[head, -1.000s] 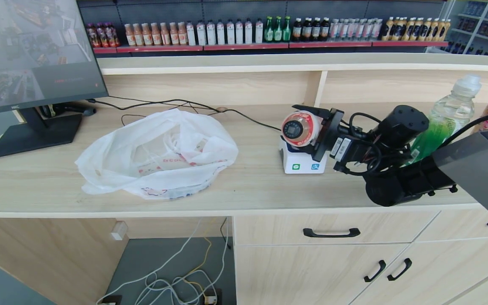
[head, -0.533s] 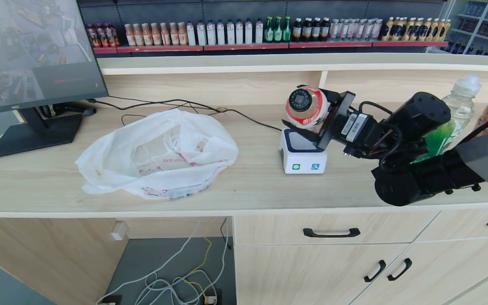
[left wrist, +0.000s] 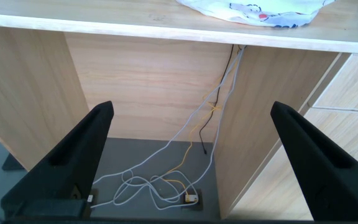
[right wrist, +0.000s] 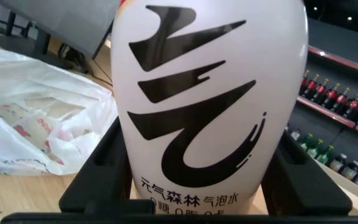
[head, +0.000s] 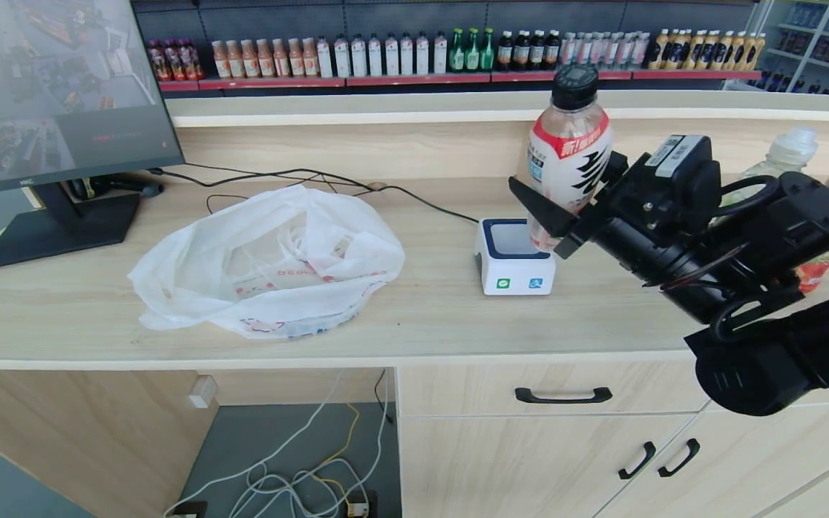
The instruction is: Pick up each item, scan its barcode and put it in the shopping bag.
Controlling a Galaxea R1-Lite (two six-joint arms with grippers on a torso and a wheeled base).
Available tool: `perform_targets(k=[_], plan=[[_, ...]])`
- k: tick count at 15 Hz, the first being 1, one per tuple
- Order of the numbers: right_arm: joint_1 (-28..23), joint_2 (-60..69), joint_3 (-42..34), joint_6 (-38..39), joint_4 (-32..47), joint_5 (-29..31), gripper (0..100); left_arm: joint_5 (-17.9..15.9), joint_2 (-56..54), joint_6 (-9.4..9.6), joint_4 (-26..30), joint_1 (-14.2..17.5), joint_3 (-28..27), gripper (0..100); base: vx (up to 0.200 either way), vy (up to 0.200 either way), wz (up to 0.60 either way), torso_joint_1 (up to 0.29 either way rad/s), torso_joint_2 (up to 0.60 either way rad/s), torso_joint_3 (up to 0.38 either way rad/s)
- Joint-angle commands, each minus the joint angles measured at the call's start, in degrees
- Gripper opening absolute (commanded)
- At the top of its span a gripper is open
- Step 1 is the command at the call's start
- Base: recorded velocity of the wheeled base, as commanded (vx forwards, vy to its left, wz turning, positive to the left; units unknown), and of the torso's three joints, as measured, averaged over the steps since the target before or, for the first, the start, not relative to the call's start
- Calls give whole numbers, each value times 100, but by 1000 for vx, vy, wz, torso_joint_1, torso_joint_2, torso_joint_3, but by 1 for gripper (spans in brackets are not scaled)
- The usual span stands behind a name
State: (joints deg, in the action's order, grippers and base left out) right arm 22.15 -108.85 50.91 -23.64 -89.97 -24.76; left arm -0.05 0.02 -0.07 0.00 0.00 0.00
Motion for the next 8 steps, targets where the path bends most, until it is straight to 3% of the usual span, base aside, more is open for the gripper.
perform_targets(k=[1, 8], plan=[[272, 452, -266, 351, -3, 323, 0, 5, -2, -1, 0, 0, 0, 100, 0, 0, 0, 0, 0, 0], [413, 681, -960, 2056, -3, 2001, 0, -4, -2, -1, 0, 0, 0, 100, 0, 0, 0, 0, 0, 0]])
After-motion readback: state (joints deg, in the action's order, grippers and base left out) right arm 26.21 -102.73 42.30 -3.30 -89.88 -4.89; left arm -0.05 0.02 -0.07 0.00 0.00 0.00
